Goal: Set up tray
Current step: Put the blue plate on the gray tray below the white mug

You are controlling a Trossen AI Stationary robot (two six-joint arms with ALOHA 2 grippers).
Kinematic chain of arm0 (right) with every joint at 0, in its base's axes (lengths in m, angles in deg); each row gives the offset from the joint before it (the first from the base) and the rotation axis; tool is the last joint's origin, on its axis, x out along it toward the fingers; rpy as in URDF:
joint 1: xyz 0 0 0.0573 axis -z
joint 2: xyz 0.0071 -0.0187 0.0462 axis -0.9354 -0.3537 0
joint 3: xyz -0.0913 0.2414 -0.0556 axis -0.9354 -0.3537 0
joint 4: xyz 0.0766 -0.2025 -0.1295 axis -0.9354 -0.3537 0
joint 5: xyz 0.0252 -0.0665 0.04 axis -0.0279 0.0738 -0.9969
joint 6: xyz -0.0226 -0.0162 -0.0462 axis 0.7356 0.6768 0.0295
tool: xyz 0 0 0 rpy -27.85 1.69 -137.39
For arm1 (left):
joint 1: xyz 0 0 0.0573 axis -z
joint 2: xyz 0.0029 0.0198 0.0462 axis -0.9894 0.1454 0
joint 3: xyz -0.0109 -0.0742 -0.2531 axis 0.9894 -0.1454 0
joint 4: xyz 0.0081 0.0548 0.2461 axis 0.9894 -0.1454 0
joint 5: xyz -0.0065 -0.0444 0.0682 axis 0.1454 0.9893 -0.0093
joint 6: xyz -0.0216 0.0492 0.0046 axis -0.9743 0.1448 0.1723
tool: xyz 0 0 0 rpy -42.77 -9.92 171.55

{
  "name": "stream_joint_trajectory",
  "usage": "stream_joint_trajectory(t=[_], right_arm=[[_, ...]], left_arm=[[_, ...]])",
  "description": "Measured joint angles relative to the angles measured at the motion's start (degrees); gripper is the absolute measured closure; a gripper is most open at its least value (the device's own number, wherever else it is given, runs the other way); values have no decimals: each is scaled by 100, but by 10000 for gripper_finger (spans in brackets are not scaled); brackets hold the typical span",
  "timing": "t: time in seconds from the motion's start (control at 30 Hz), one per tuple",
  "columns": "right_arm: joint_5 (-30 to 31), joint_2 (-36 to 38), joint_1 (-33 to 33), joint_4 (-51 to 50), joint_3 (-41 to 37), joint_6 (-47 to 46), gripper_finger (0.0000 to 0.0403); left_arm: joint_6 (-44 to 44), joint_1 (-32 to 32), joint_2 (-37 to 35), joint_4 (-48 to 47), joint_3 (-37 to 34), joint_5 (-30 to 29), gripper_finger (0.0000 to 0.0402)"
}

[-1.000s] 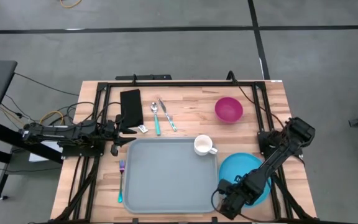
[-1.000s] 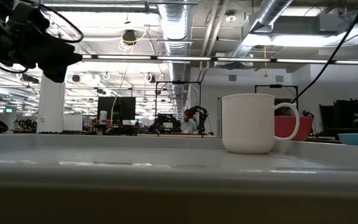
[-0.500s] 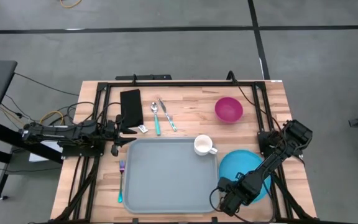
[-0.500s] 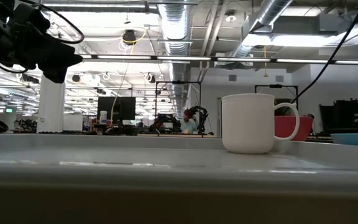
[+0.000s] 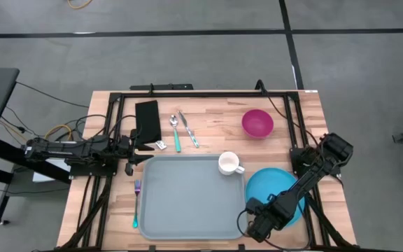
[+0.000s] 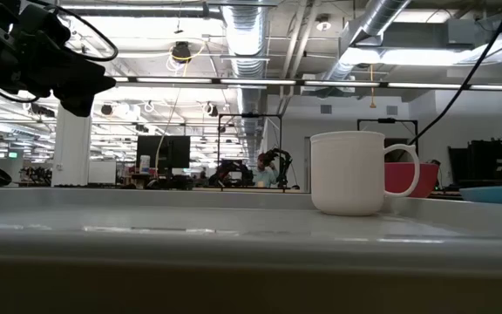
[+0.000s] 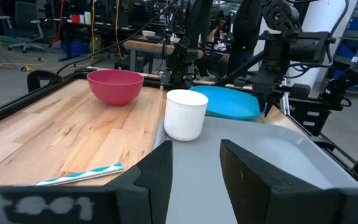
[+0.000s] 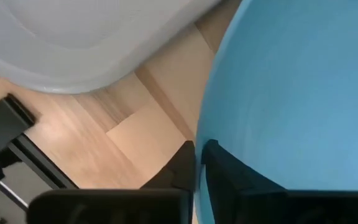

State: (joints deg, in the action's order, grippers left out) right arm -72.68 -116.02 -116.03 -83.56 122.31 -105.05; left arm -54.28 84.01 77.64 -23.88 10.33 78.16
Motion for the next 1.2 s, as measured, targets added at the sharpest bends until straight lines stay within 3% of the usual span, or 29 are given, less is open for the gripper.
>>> stream_joint_trajectory(t=[0.4, 0.63, 0.93, 1.2], right_arm=[[-133, 302, 345, -404, 826, -476, 395], [-129, 306, 758, -410, 1473, -91, 400], [-116, 226, 1055, -435, 1653, 646, 402], [-82, 230, 890, -385, 1668, 510, 402]], left_arm=[[34, 0, 0, 0, -1, 0, 279], [126, 0, 0, 0, -1, 0, 279], [118, 1, 0, 0, 1, 0, 279], [-259, 0, 0, 8, 0, -9, 279]])
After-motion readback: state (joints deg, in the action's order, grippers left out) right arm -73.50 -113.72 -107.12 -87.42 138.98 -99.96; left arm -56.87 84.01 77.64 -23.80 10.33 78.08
